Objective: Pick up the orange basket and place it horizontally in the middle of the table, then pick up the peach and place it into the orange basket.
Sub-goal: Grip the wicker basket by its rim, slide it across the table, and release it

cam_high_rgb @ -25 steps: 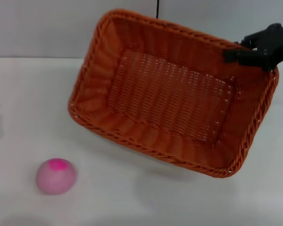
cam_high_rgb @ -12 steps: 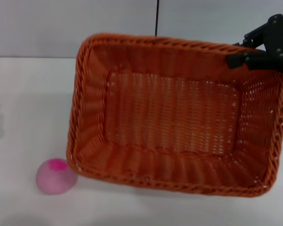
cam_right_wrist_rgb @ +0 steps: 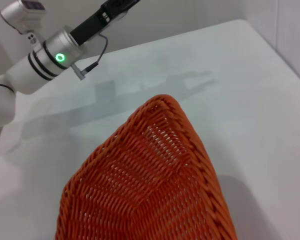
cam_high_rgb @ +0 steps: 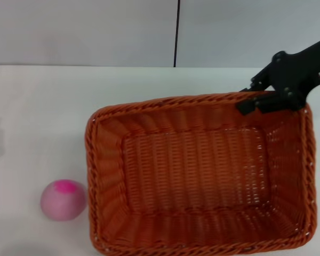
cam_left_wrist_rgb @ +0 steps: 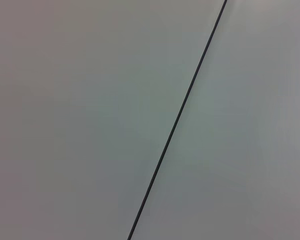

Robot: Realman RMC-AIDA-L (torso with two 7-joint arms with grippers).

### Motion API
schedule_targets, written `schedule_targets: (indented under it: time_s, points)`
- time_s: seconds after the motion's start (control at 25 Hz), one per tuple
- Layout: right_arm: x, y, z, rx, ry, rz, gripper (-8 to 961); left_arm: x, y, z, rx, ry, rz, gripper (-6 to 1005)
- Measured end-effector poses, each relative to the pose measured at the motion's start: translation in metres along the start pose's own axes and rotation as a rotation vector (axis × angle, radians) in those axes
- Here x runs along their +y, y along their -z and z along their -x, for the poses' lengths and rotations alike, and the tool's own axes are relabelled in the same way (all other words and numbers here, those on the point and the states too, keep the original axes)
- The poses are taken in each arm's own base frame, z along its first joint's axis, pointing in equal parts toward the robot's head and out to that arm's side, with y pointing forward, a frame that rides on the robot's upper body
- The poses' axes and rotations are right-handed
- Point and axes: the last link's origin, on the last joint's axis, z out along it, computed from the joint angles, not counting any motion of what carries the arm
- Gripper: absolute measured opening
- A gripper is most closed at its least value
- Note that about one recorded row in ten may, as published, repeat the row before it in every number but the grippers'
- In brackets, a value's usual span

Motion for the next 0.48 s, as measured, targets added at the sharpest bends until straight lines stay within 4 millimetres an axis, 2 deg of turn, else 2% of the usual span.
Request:
schedule_targets:
  time_s: [0.04, 0.48]
  points:
    - [-0.002, -0.006, 0.0, 0.0, -0.004, 0.01, 178, 0.0, 0.0, 0.0, 0.0, 0.001, 0.0, 438]
    - [-0.013, -0.018, -0.004, 0.012, 0.003, -0.03, 183, 0.001, 0.003, 0.001, -0.01, 0.014, 0.003, 436]
